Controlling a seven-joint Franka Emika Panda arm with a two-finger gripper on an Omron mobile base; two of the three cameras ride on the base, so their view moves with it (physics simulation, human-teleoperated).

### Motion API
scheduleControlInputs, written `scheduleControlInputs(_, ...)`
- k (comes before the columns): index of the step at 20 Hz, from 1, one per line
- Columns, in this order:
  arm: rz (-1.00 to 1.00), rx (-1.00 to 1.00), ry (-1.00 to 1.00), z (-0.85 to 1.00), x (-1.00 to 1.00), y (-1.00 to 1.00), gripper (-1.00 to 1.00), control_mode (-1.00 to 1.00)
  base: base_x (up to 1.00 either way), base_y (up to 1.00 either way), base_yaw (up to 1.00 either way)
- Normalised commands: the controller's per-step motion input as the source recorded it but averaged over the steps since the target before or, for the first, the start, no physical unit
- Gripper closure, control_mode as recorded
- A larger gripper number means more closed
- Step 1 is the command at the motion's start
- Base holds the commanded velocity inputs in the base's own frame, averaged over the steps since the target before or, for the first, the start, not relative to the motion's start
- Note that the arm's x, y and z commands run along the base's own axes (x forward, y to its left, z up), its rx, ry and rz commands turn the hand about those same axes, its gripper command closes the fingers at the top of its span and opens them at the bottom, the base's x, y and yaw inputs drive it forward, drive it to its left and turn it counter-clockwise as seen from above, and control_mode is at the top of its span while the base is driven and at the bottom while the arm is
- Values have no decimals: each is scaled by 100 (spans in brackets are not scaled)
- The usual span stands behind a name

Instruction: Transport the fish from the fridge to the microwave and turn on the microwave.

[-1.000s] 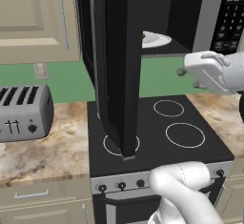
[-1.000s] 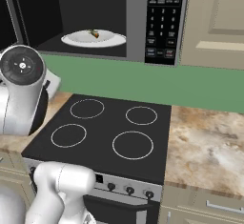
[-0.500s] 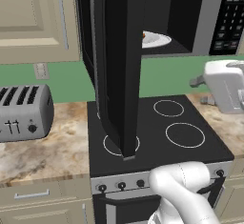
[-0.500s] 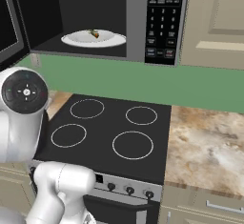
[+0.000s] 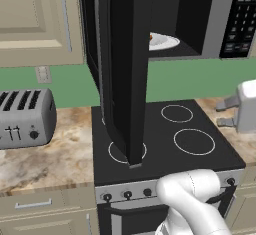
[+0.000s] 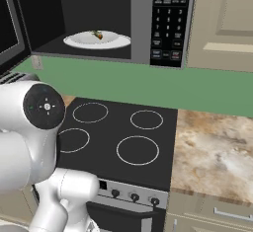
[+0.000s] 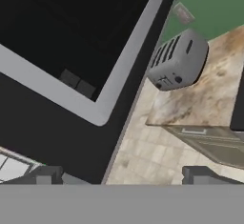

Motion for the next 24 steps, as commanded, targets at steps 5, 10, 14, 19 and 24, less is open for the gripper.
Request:
scheduleControlInputs(5,13,8,0,0,-52,20,-100,-100,0,0,0)
scheduleControlInputs(10,2,10,0,0,-49,25,-100,-100,0,0,0)
scheduleControlInputs(14,0,8,0,0,-46,26,-100,-100,0,0,0)
scheduleControlInputs(19,0,8,2,0,-42,25,-100,-100,0,0,0)
scheduleControlInputs(24,0,6,4,0,-33,36,-100,-100,0,0,0)
